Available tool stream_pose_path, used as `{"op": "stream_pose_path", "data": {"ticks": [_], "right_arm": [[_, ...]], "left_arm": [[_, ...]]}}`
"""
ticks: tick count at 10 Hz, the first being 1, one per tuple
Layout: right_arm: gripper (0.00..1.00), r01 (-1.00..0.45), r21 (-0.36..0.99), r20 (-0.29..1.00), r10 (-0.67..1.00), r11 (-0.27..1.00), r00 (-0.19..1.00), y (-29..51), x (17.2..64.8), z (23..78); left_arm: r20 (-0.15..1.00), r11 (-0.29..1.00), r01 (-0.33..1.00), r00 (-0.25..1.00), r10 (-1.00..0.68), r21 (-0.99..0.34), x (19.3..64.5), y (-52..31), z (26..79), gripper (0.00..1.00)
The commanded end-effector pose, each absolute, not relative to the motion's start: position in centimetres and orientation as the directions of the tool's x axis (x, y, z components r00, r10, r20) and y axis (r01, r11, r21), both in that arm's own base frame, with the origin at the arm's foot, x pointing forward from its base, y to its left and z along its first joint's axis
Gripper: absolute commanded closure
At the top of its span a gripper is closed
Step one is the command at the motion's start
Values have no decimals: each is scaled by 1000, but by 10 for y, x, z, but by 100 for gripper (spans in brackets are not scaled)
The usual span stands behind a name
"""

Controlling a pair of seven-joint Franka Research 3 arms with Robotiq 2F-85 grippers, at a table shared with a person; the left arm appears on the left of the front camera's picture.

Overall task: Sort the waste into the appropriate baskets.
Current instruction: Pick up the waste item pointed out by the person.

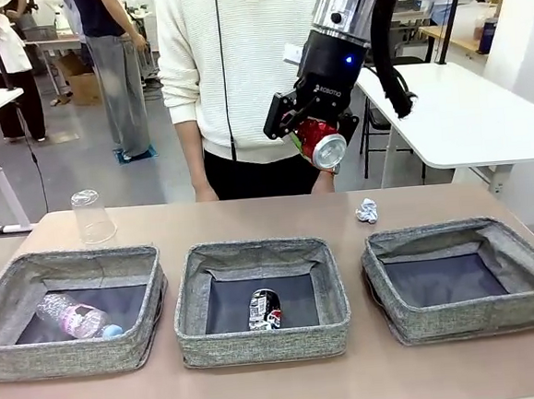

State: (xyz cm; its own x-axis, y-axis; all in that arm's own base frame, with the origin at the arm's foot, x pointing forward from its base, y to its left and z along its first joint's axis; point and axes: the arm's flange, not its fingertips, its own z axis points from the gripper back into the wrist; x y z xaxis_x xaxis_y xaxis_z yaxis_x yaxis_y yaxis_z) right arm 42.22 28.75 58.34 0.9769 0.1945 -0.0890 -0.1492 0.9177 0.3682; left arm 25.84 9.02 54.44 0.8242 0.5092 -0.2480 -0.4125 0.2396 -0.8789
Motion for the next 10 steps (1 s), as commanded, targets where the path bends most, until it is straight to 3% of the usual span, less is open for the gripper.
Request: {"op": "stream_pose_path", "data": {"ticks": [1,4,7,10], "right_arm": [[100,-232,467,47,238,853,970,290,413,616],[100,-131,418,-16,152,899,988,348,383,685],[100,107,376,-93,-77,921,993,388,367,729],[100,152,307,-71,-137,939,988,405,366,747]], "left_arm": [[-238,240,-400,829,506,-885,258,92,545,0],[-238,240,-400,829,506,-885,258,92,545,0],[-238,240,-400,829,506,-885,258,92,545,0],[-238,240,-400,829,506,-885,258,92,545,0]]}}
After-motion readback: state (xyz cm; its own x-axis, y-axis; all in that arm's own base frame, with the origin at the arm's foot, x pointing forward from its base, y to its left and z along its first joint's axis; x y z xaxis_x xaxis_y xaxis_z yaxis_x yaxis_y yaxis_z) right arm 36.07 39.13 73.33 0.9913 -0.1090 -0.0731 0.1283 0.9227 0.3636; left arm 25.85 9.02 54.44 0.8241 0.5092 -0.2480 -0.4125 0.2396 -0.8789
